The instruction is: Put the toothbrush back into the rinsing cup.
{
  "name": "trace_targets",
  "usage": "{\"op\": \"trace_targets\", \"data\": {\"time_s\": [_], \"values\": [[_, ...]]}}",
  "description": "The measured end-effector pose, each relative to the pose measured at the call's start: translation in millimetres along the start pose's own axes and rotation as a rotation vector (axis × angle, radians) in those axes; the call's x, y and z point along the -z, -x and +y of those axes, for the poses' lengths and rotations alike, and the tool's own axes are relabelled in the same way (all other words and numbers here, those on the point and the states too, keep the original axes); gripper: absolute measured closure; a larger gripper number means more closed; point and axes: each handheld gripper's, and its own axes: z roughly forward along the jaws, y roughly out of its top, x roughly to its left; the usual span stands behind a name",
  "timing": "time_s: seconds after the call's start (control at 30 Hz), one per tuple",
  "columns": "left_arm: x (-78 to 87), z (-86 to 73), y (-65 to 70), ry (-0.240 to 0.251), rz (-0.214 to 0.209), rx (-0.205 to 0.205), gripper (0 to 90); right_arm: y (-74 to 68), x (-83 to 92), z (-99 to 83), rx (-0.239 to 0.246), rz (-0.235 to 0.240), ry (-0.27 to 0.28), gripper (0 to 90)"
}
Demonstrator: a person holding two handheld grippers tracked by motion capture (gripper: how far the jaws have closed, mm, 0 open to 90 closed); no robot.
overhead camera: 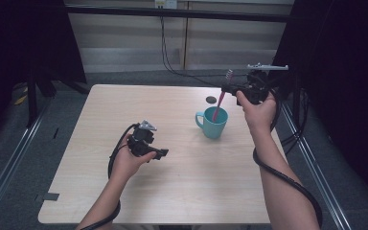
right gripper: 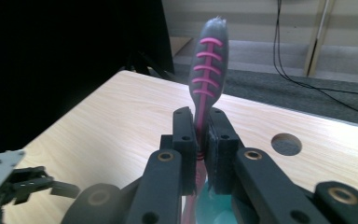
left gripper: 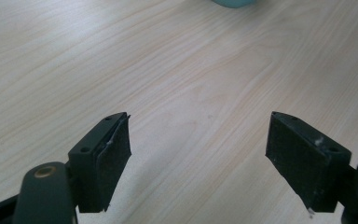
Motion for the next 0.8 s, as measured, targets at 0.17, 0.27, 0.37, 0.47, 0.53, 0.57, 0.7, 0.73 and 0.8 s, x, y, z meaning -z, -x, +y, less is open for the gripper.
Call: {"op": "trace_targets", "data": {"time_s": [0.17, 0.27, 0.37, 0.47, 0.53, 0.57, 0.7, 0.73, 0.8], "values": [[-1.4, -4.8, -2.4, -0.005, 0.001, 0.007, 21.8, 2.9, -6.6, -5.4, 0.008, -0.030, 0.002, 83.9], [-2.4, -7.6, -3.2, 0.001, 0.000, 0.016, 21.7, 6.0, -9.3, -6.8, 0.011, -0.046, 0.006, 83.9], [-2.9, -8.9, -4.5, -0.005, 0.000, 0.012, 21.8, 10.0, -11.1, -7.5, 0.010, -0.066, 0.013, 83.9], [-3.6, -10.3, -5.9, -0.006, -0.001, 0.016, 21.8, 13.7, -14.9, -9.3, 0.019, -0.088, 0.008, 83.9], [-4.0, -11.3, -6.5, -0.009, 0.001, 0.022, 21.8, 15.7, -18.1, -12.1, 0.031, -0.100, 0.007, 83.9], [-4.1, -11.4, -6.5, -0.010, 0.001, 0.023, 21.8, 16.3, -20.4, -14.1, 0.035, -0.106, -0.001, 83.8], [-3.4, -10.8, -5.5, -0.008, 0.001, 0.013, 21.8, 17.5, -28.6, -24.6, 0.058, -0.126, -0.014, 83.8], [-3.0, -10.8, -4.9, -0.009, 0.002, 0.018, 21.8, 17.4, -30.3, -27.1, 0.059, -0.131, -0.018, 83.8], [-2.4, -11.1, -5.2, -0.007, 0.000, 0.018, 21.8, 18.4, -33.1, -31.3, 0.059, -0.125, -0.024, 83.8]]}}
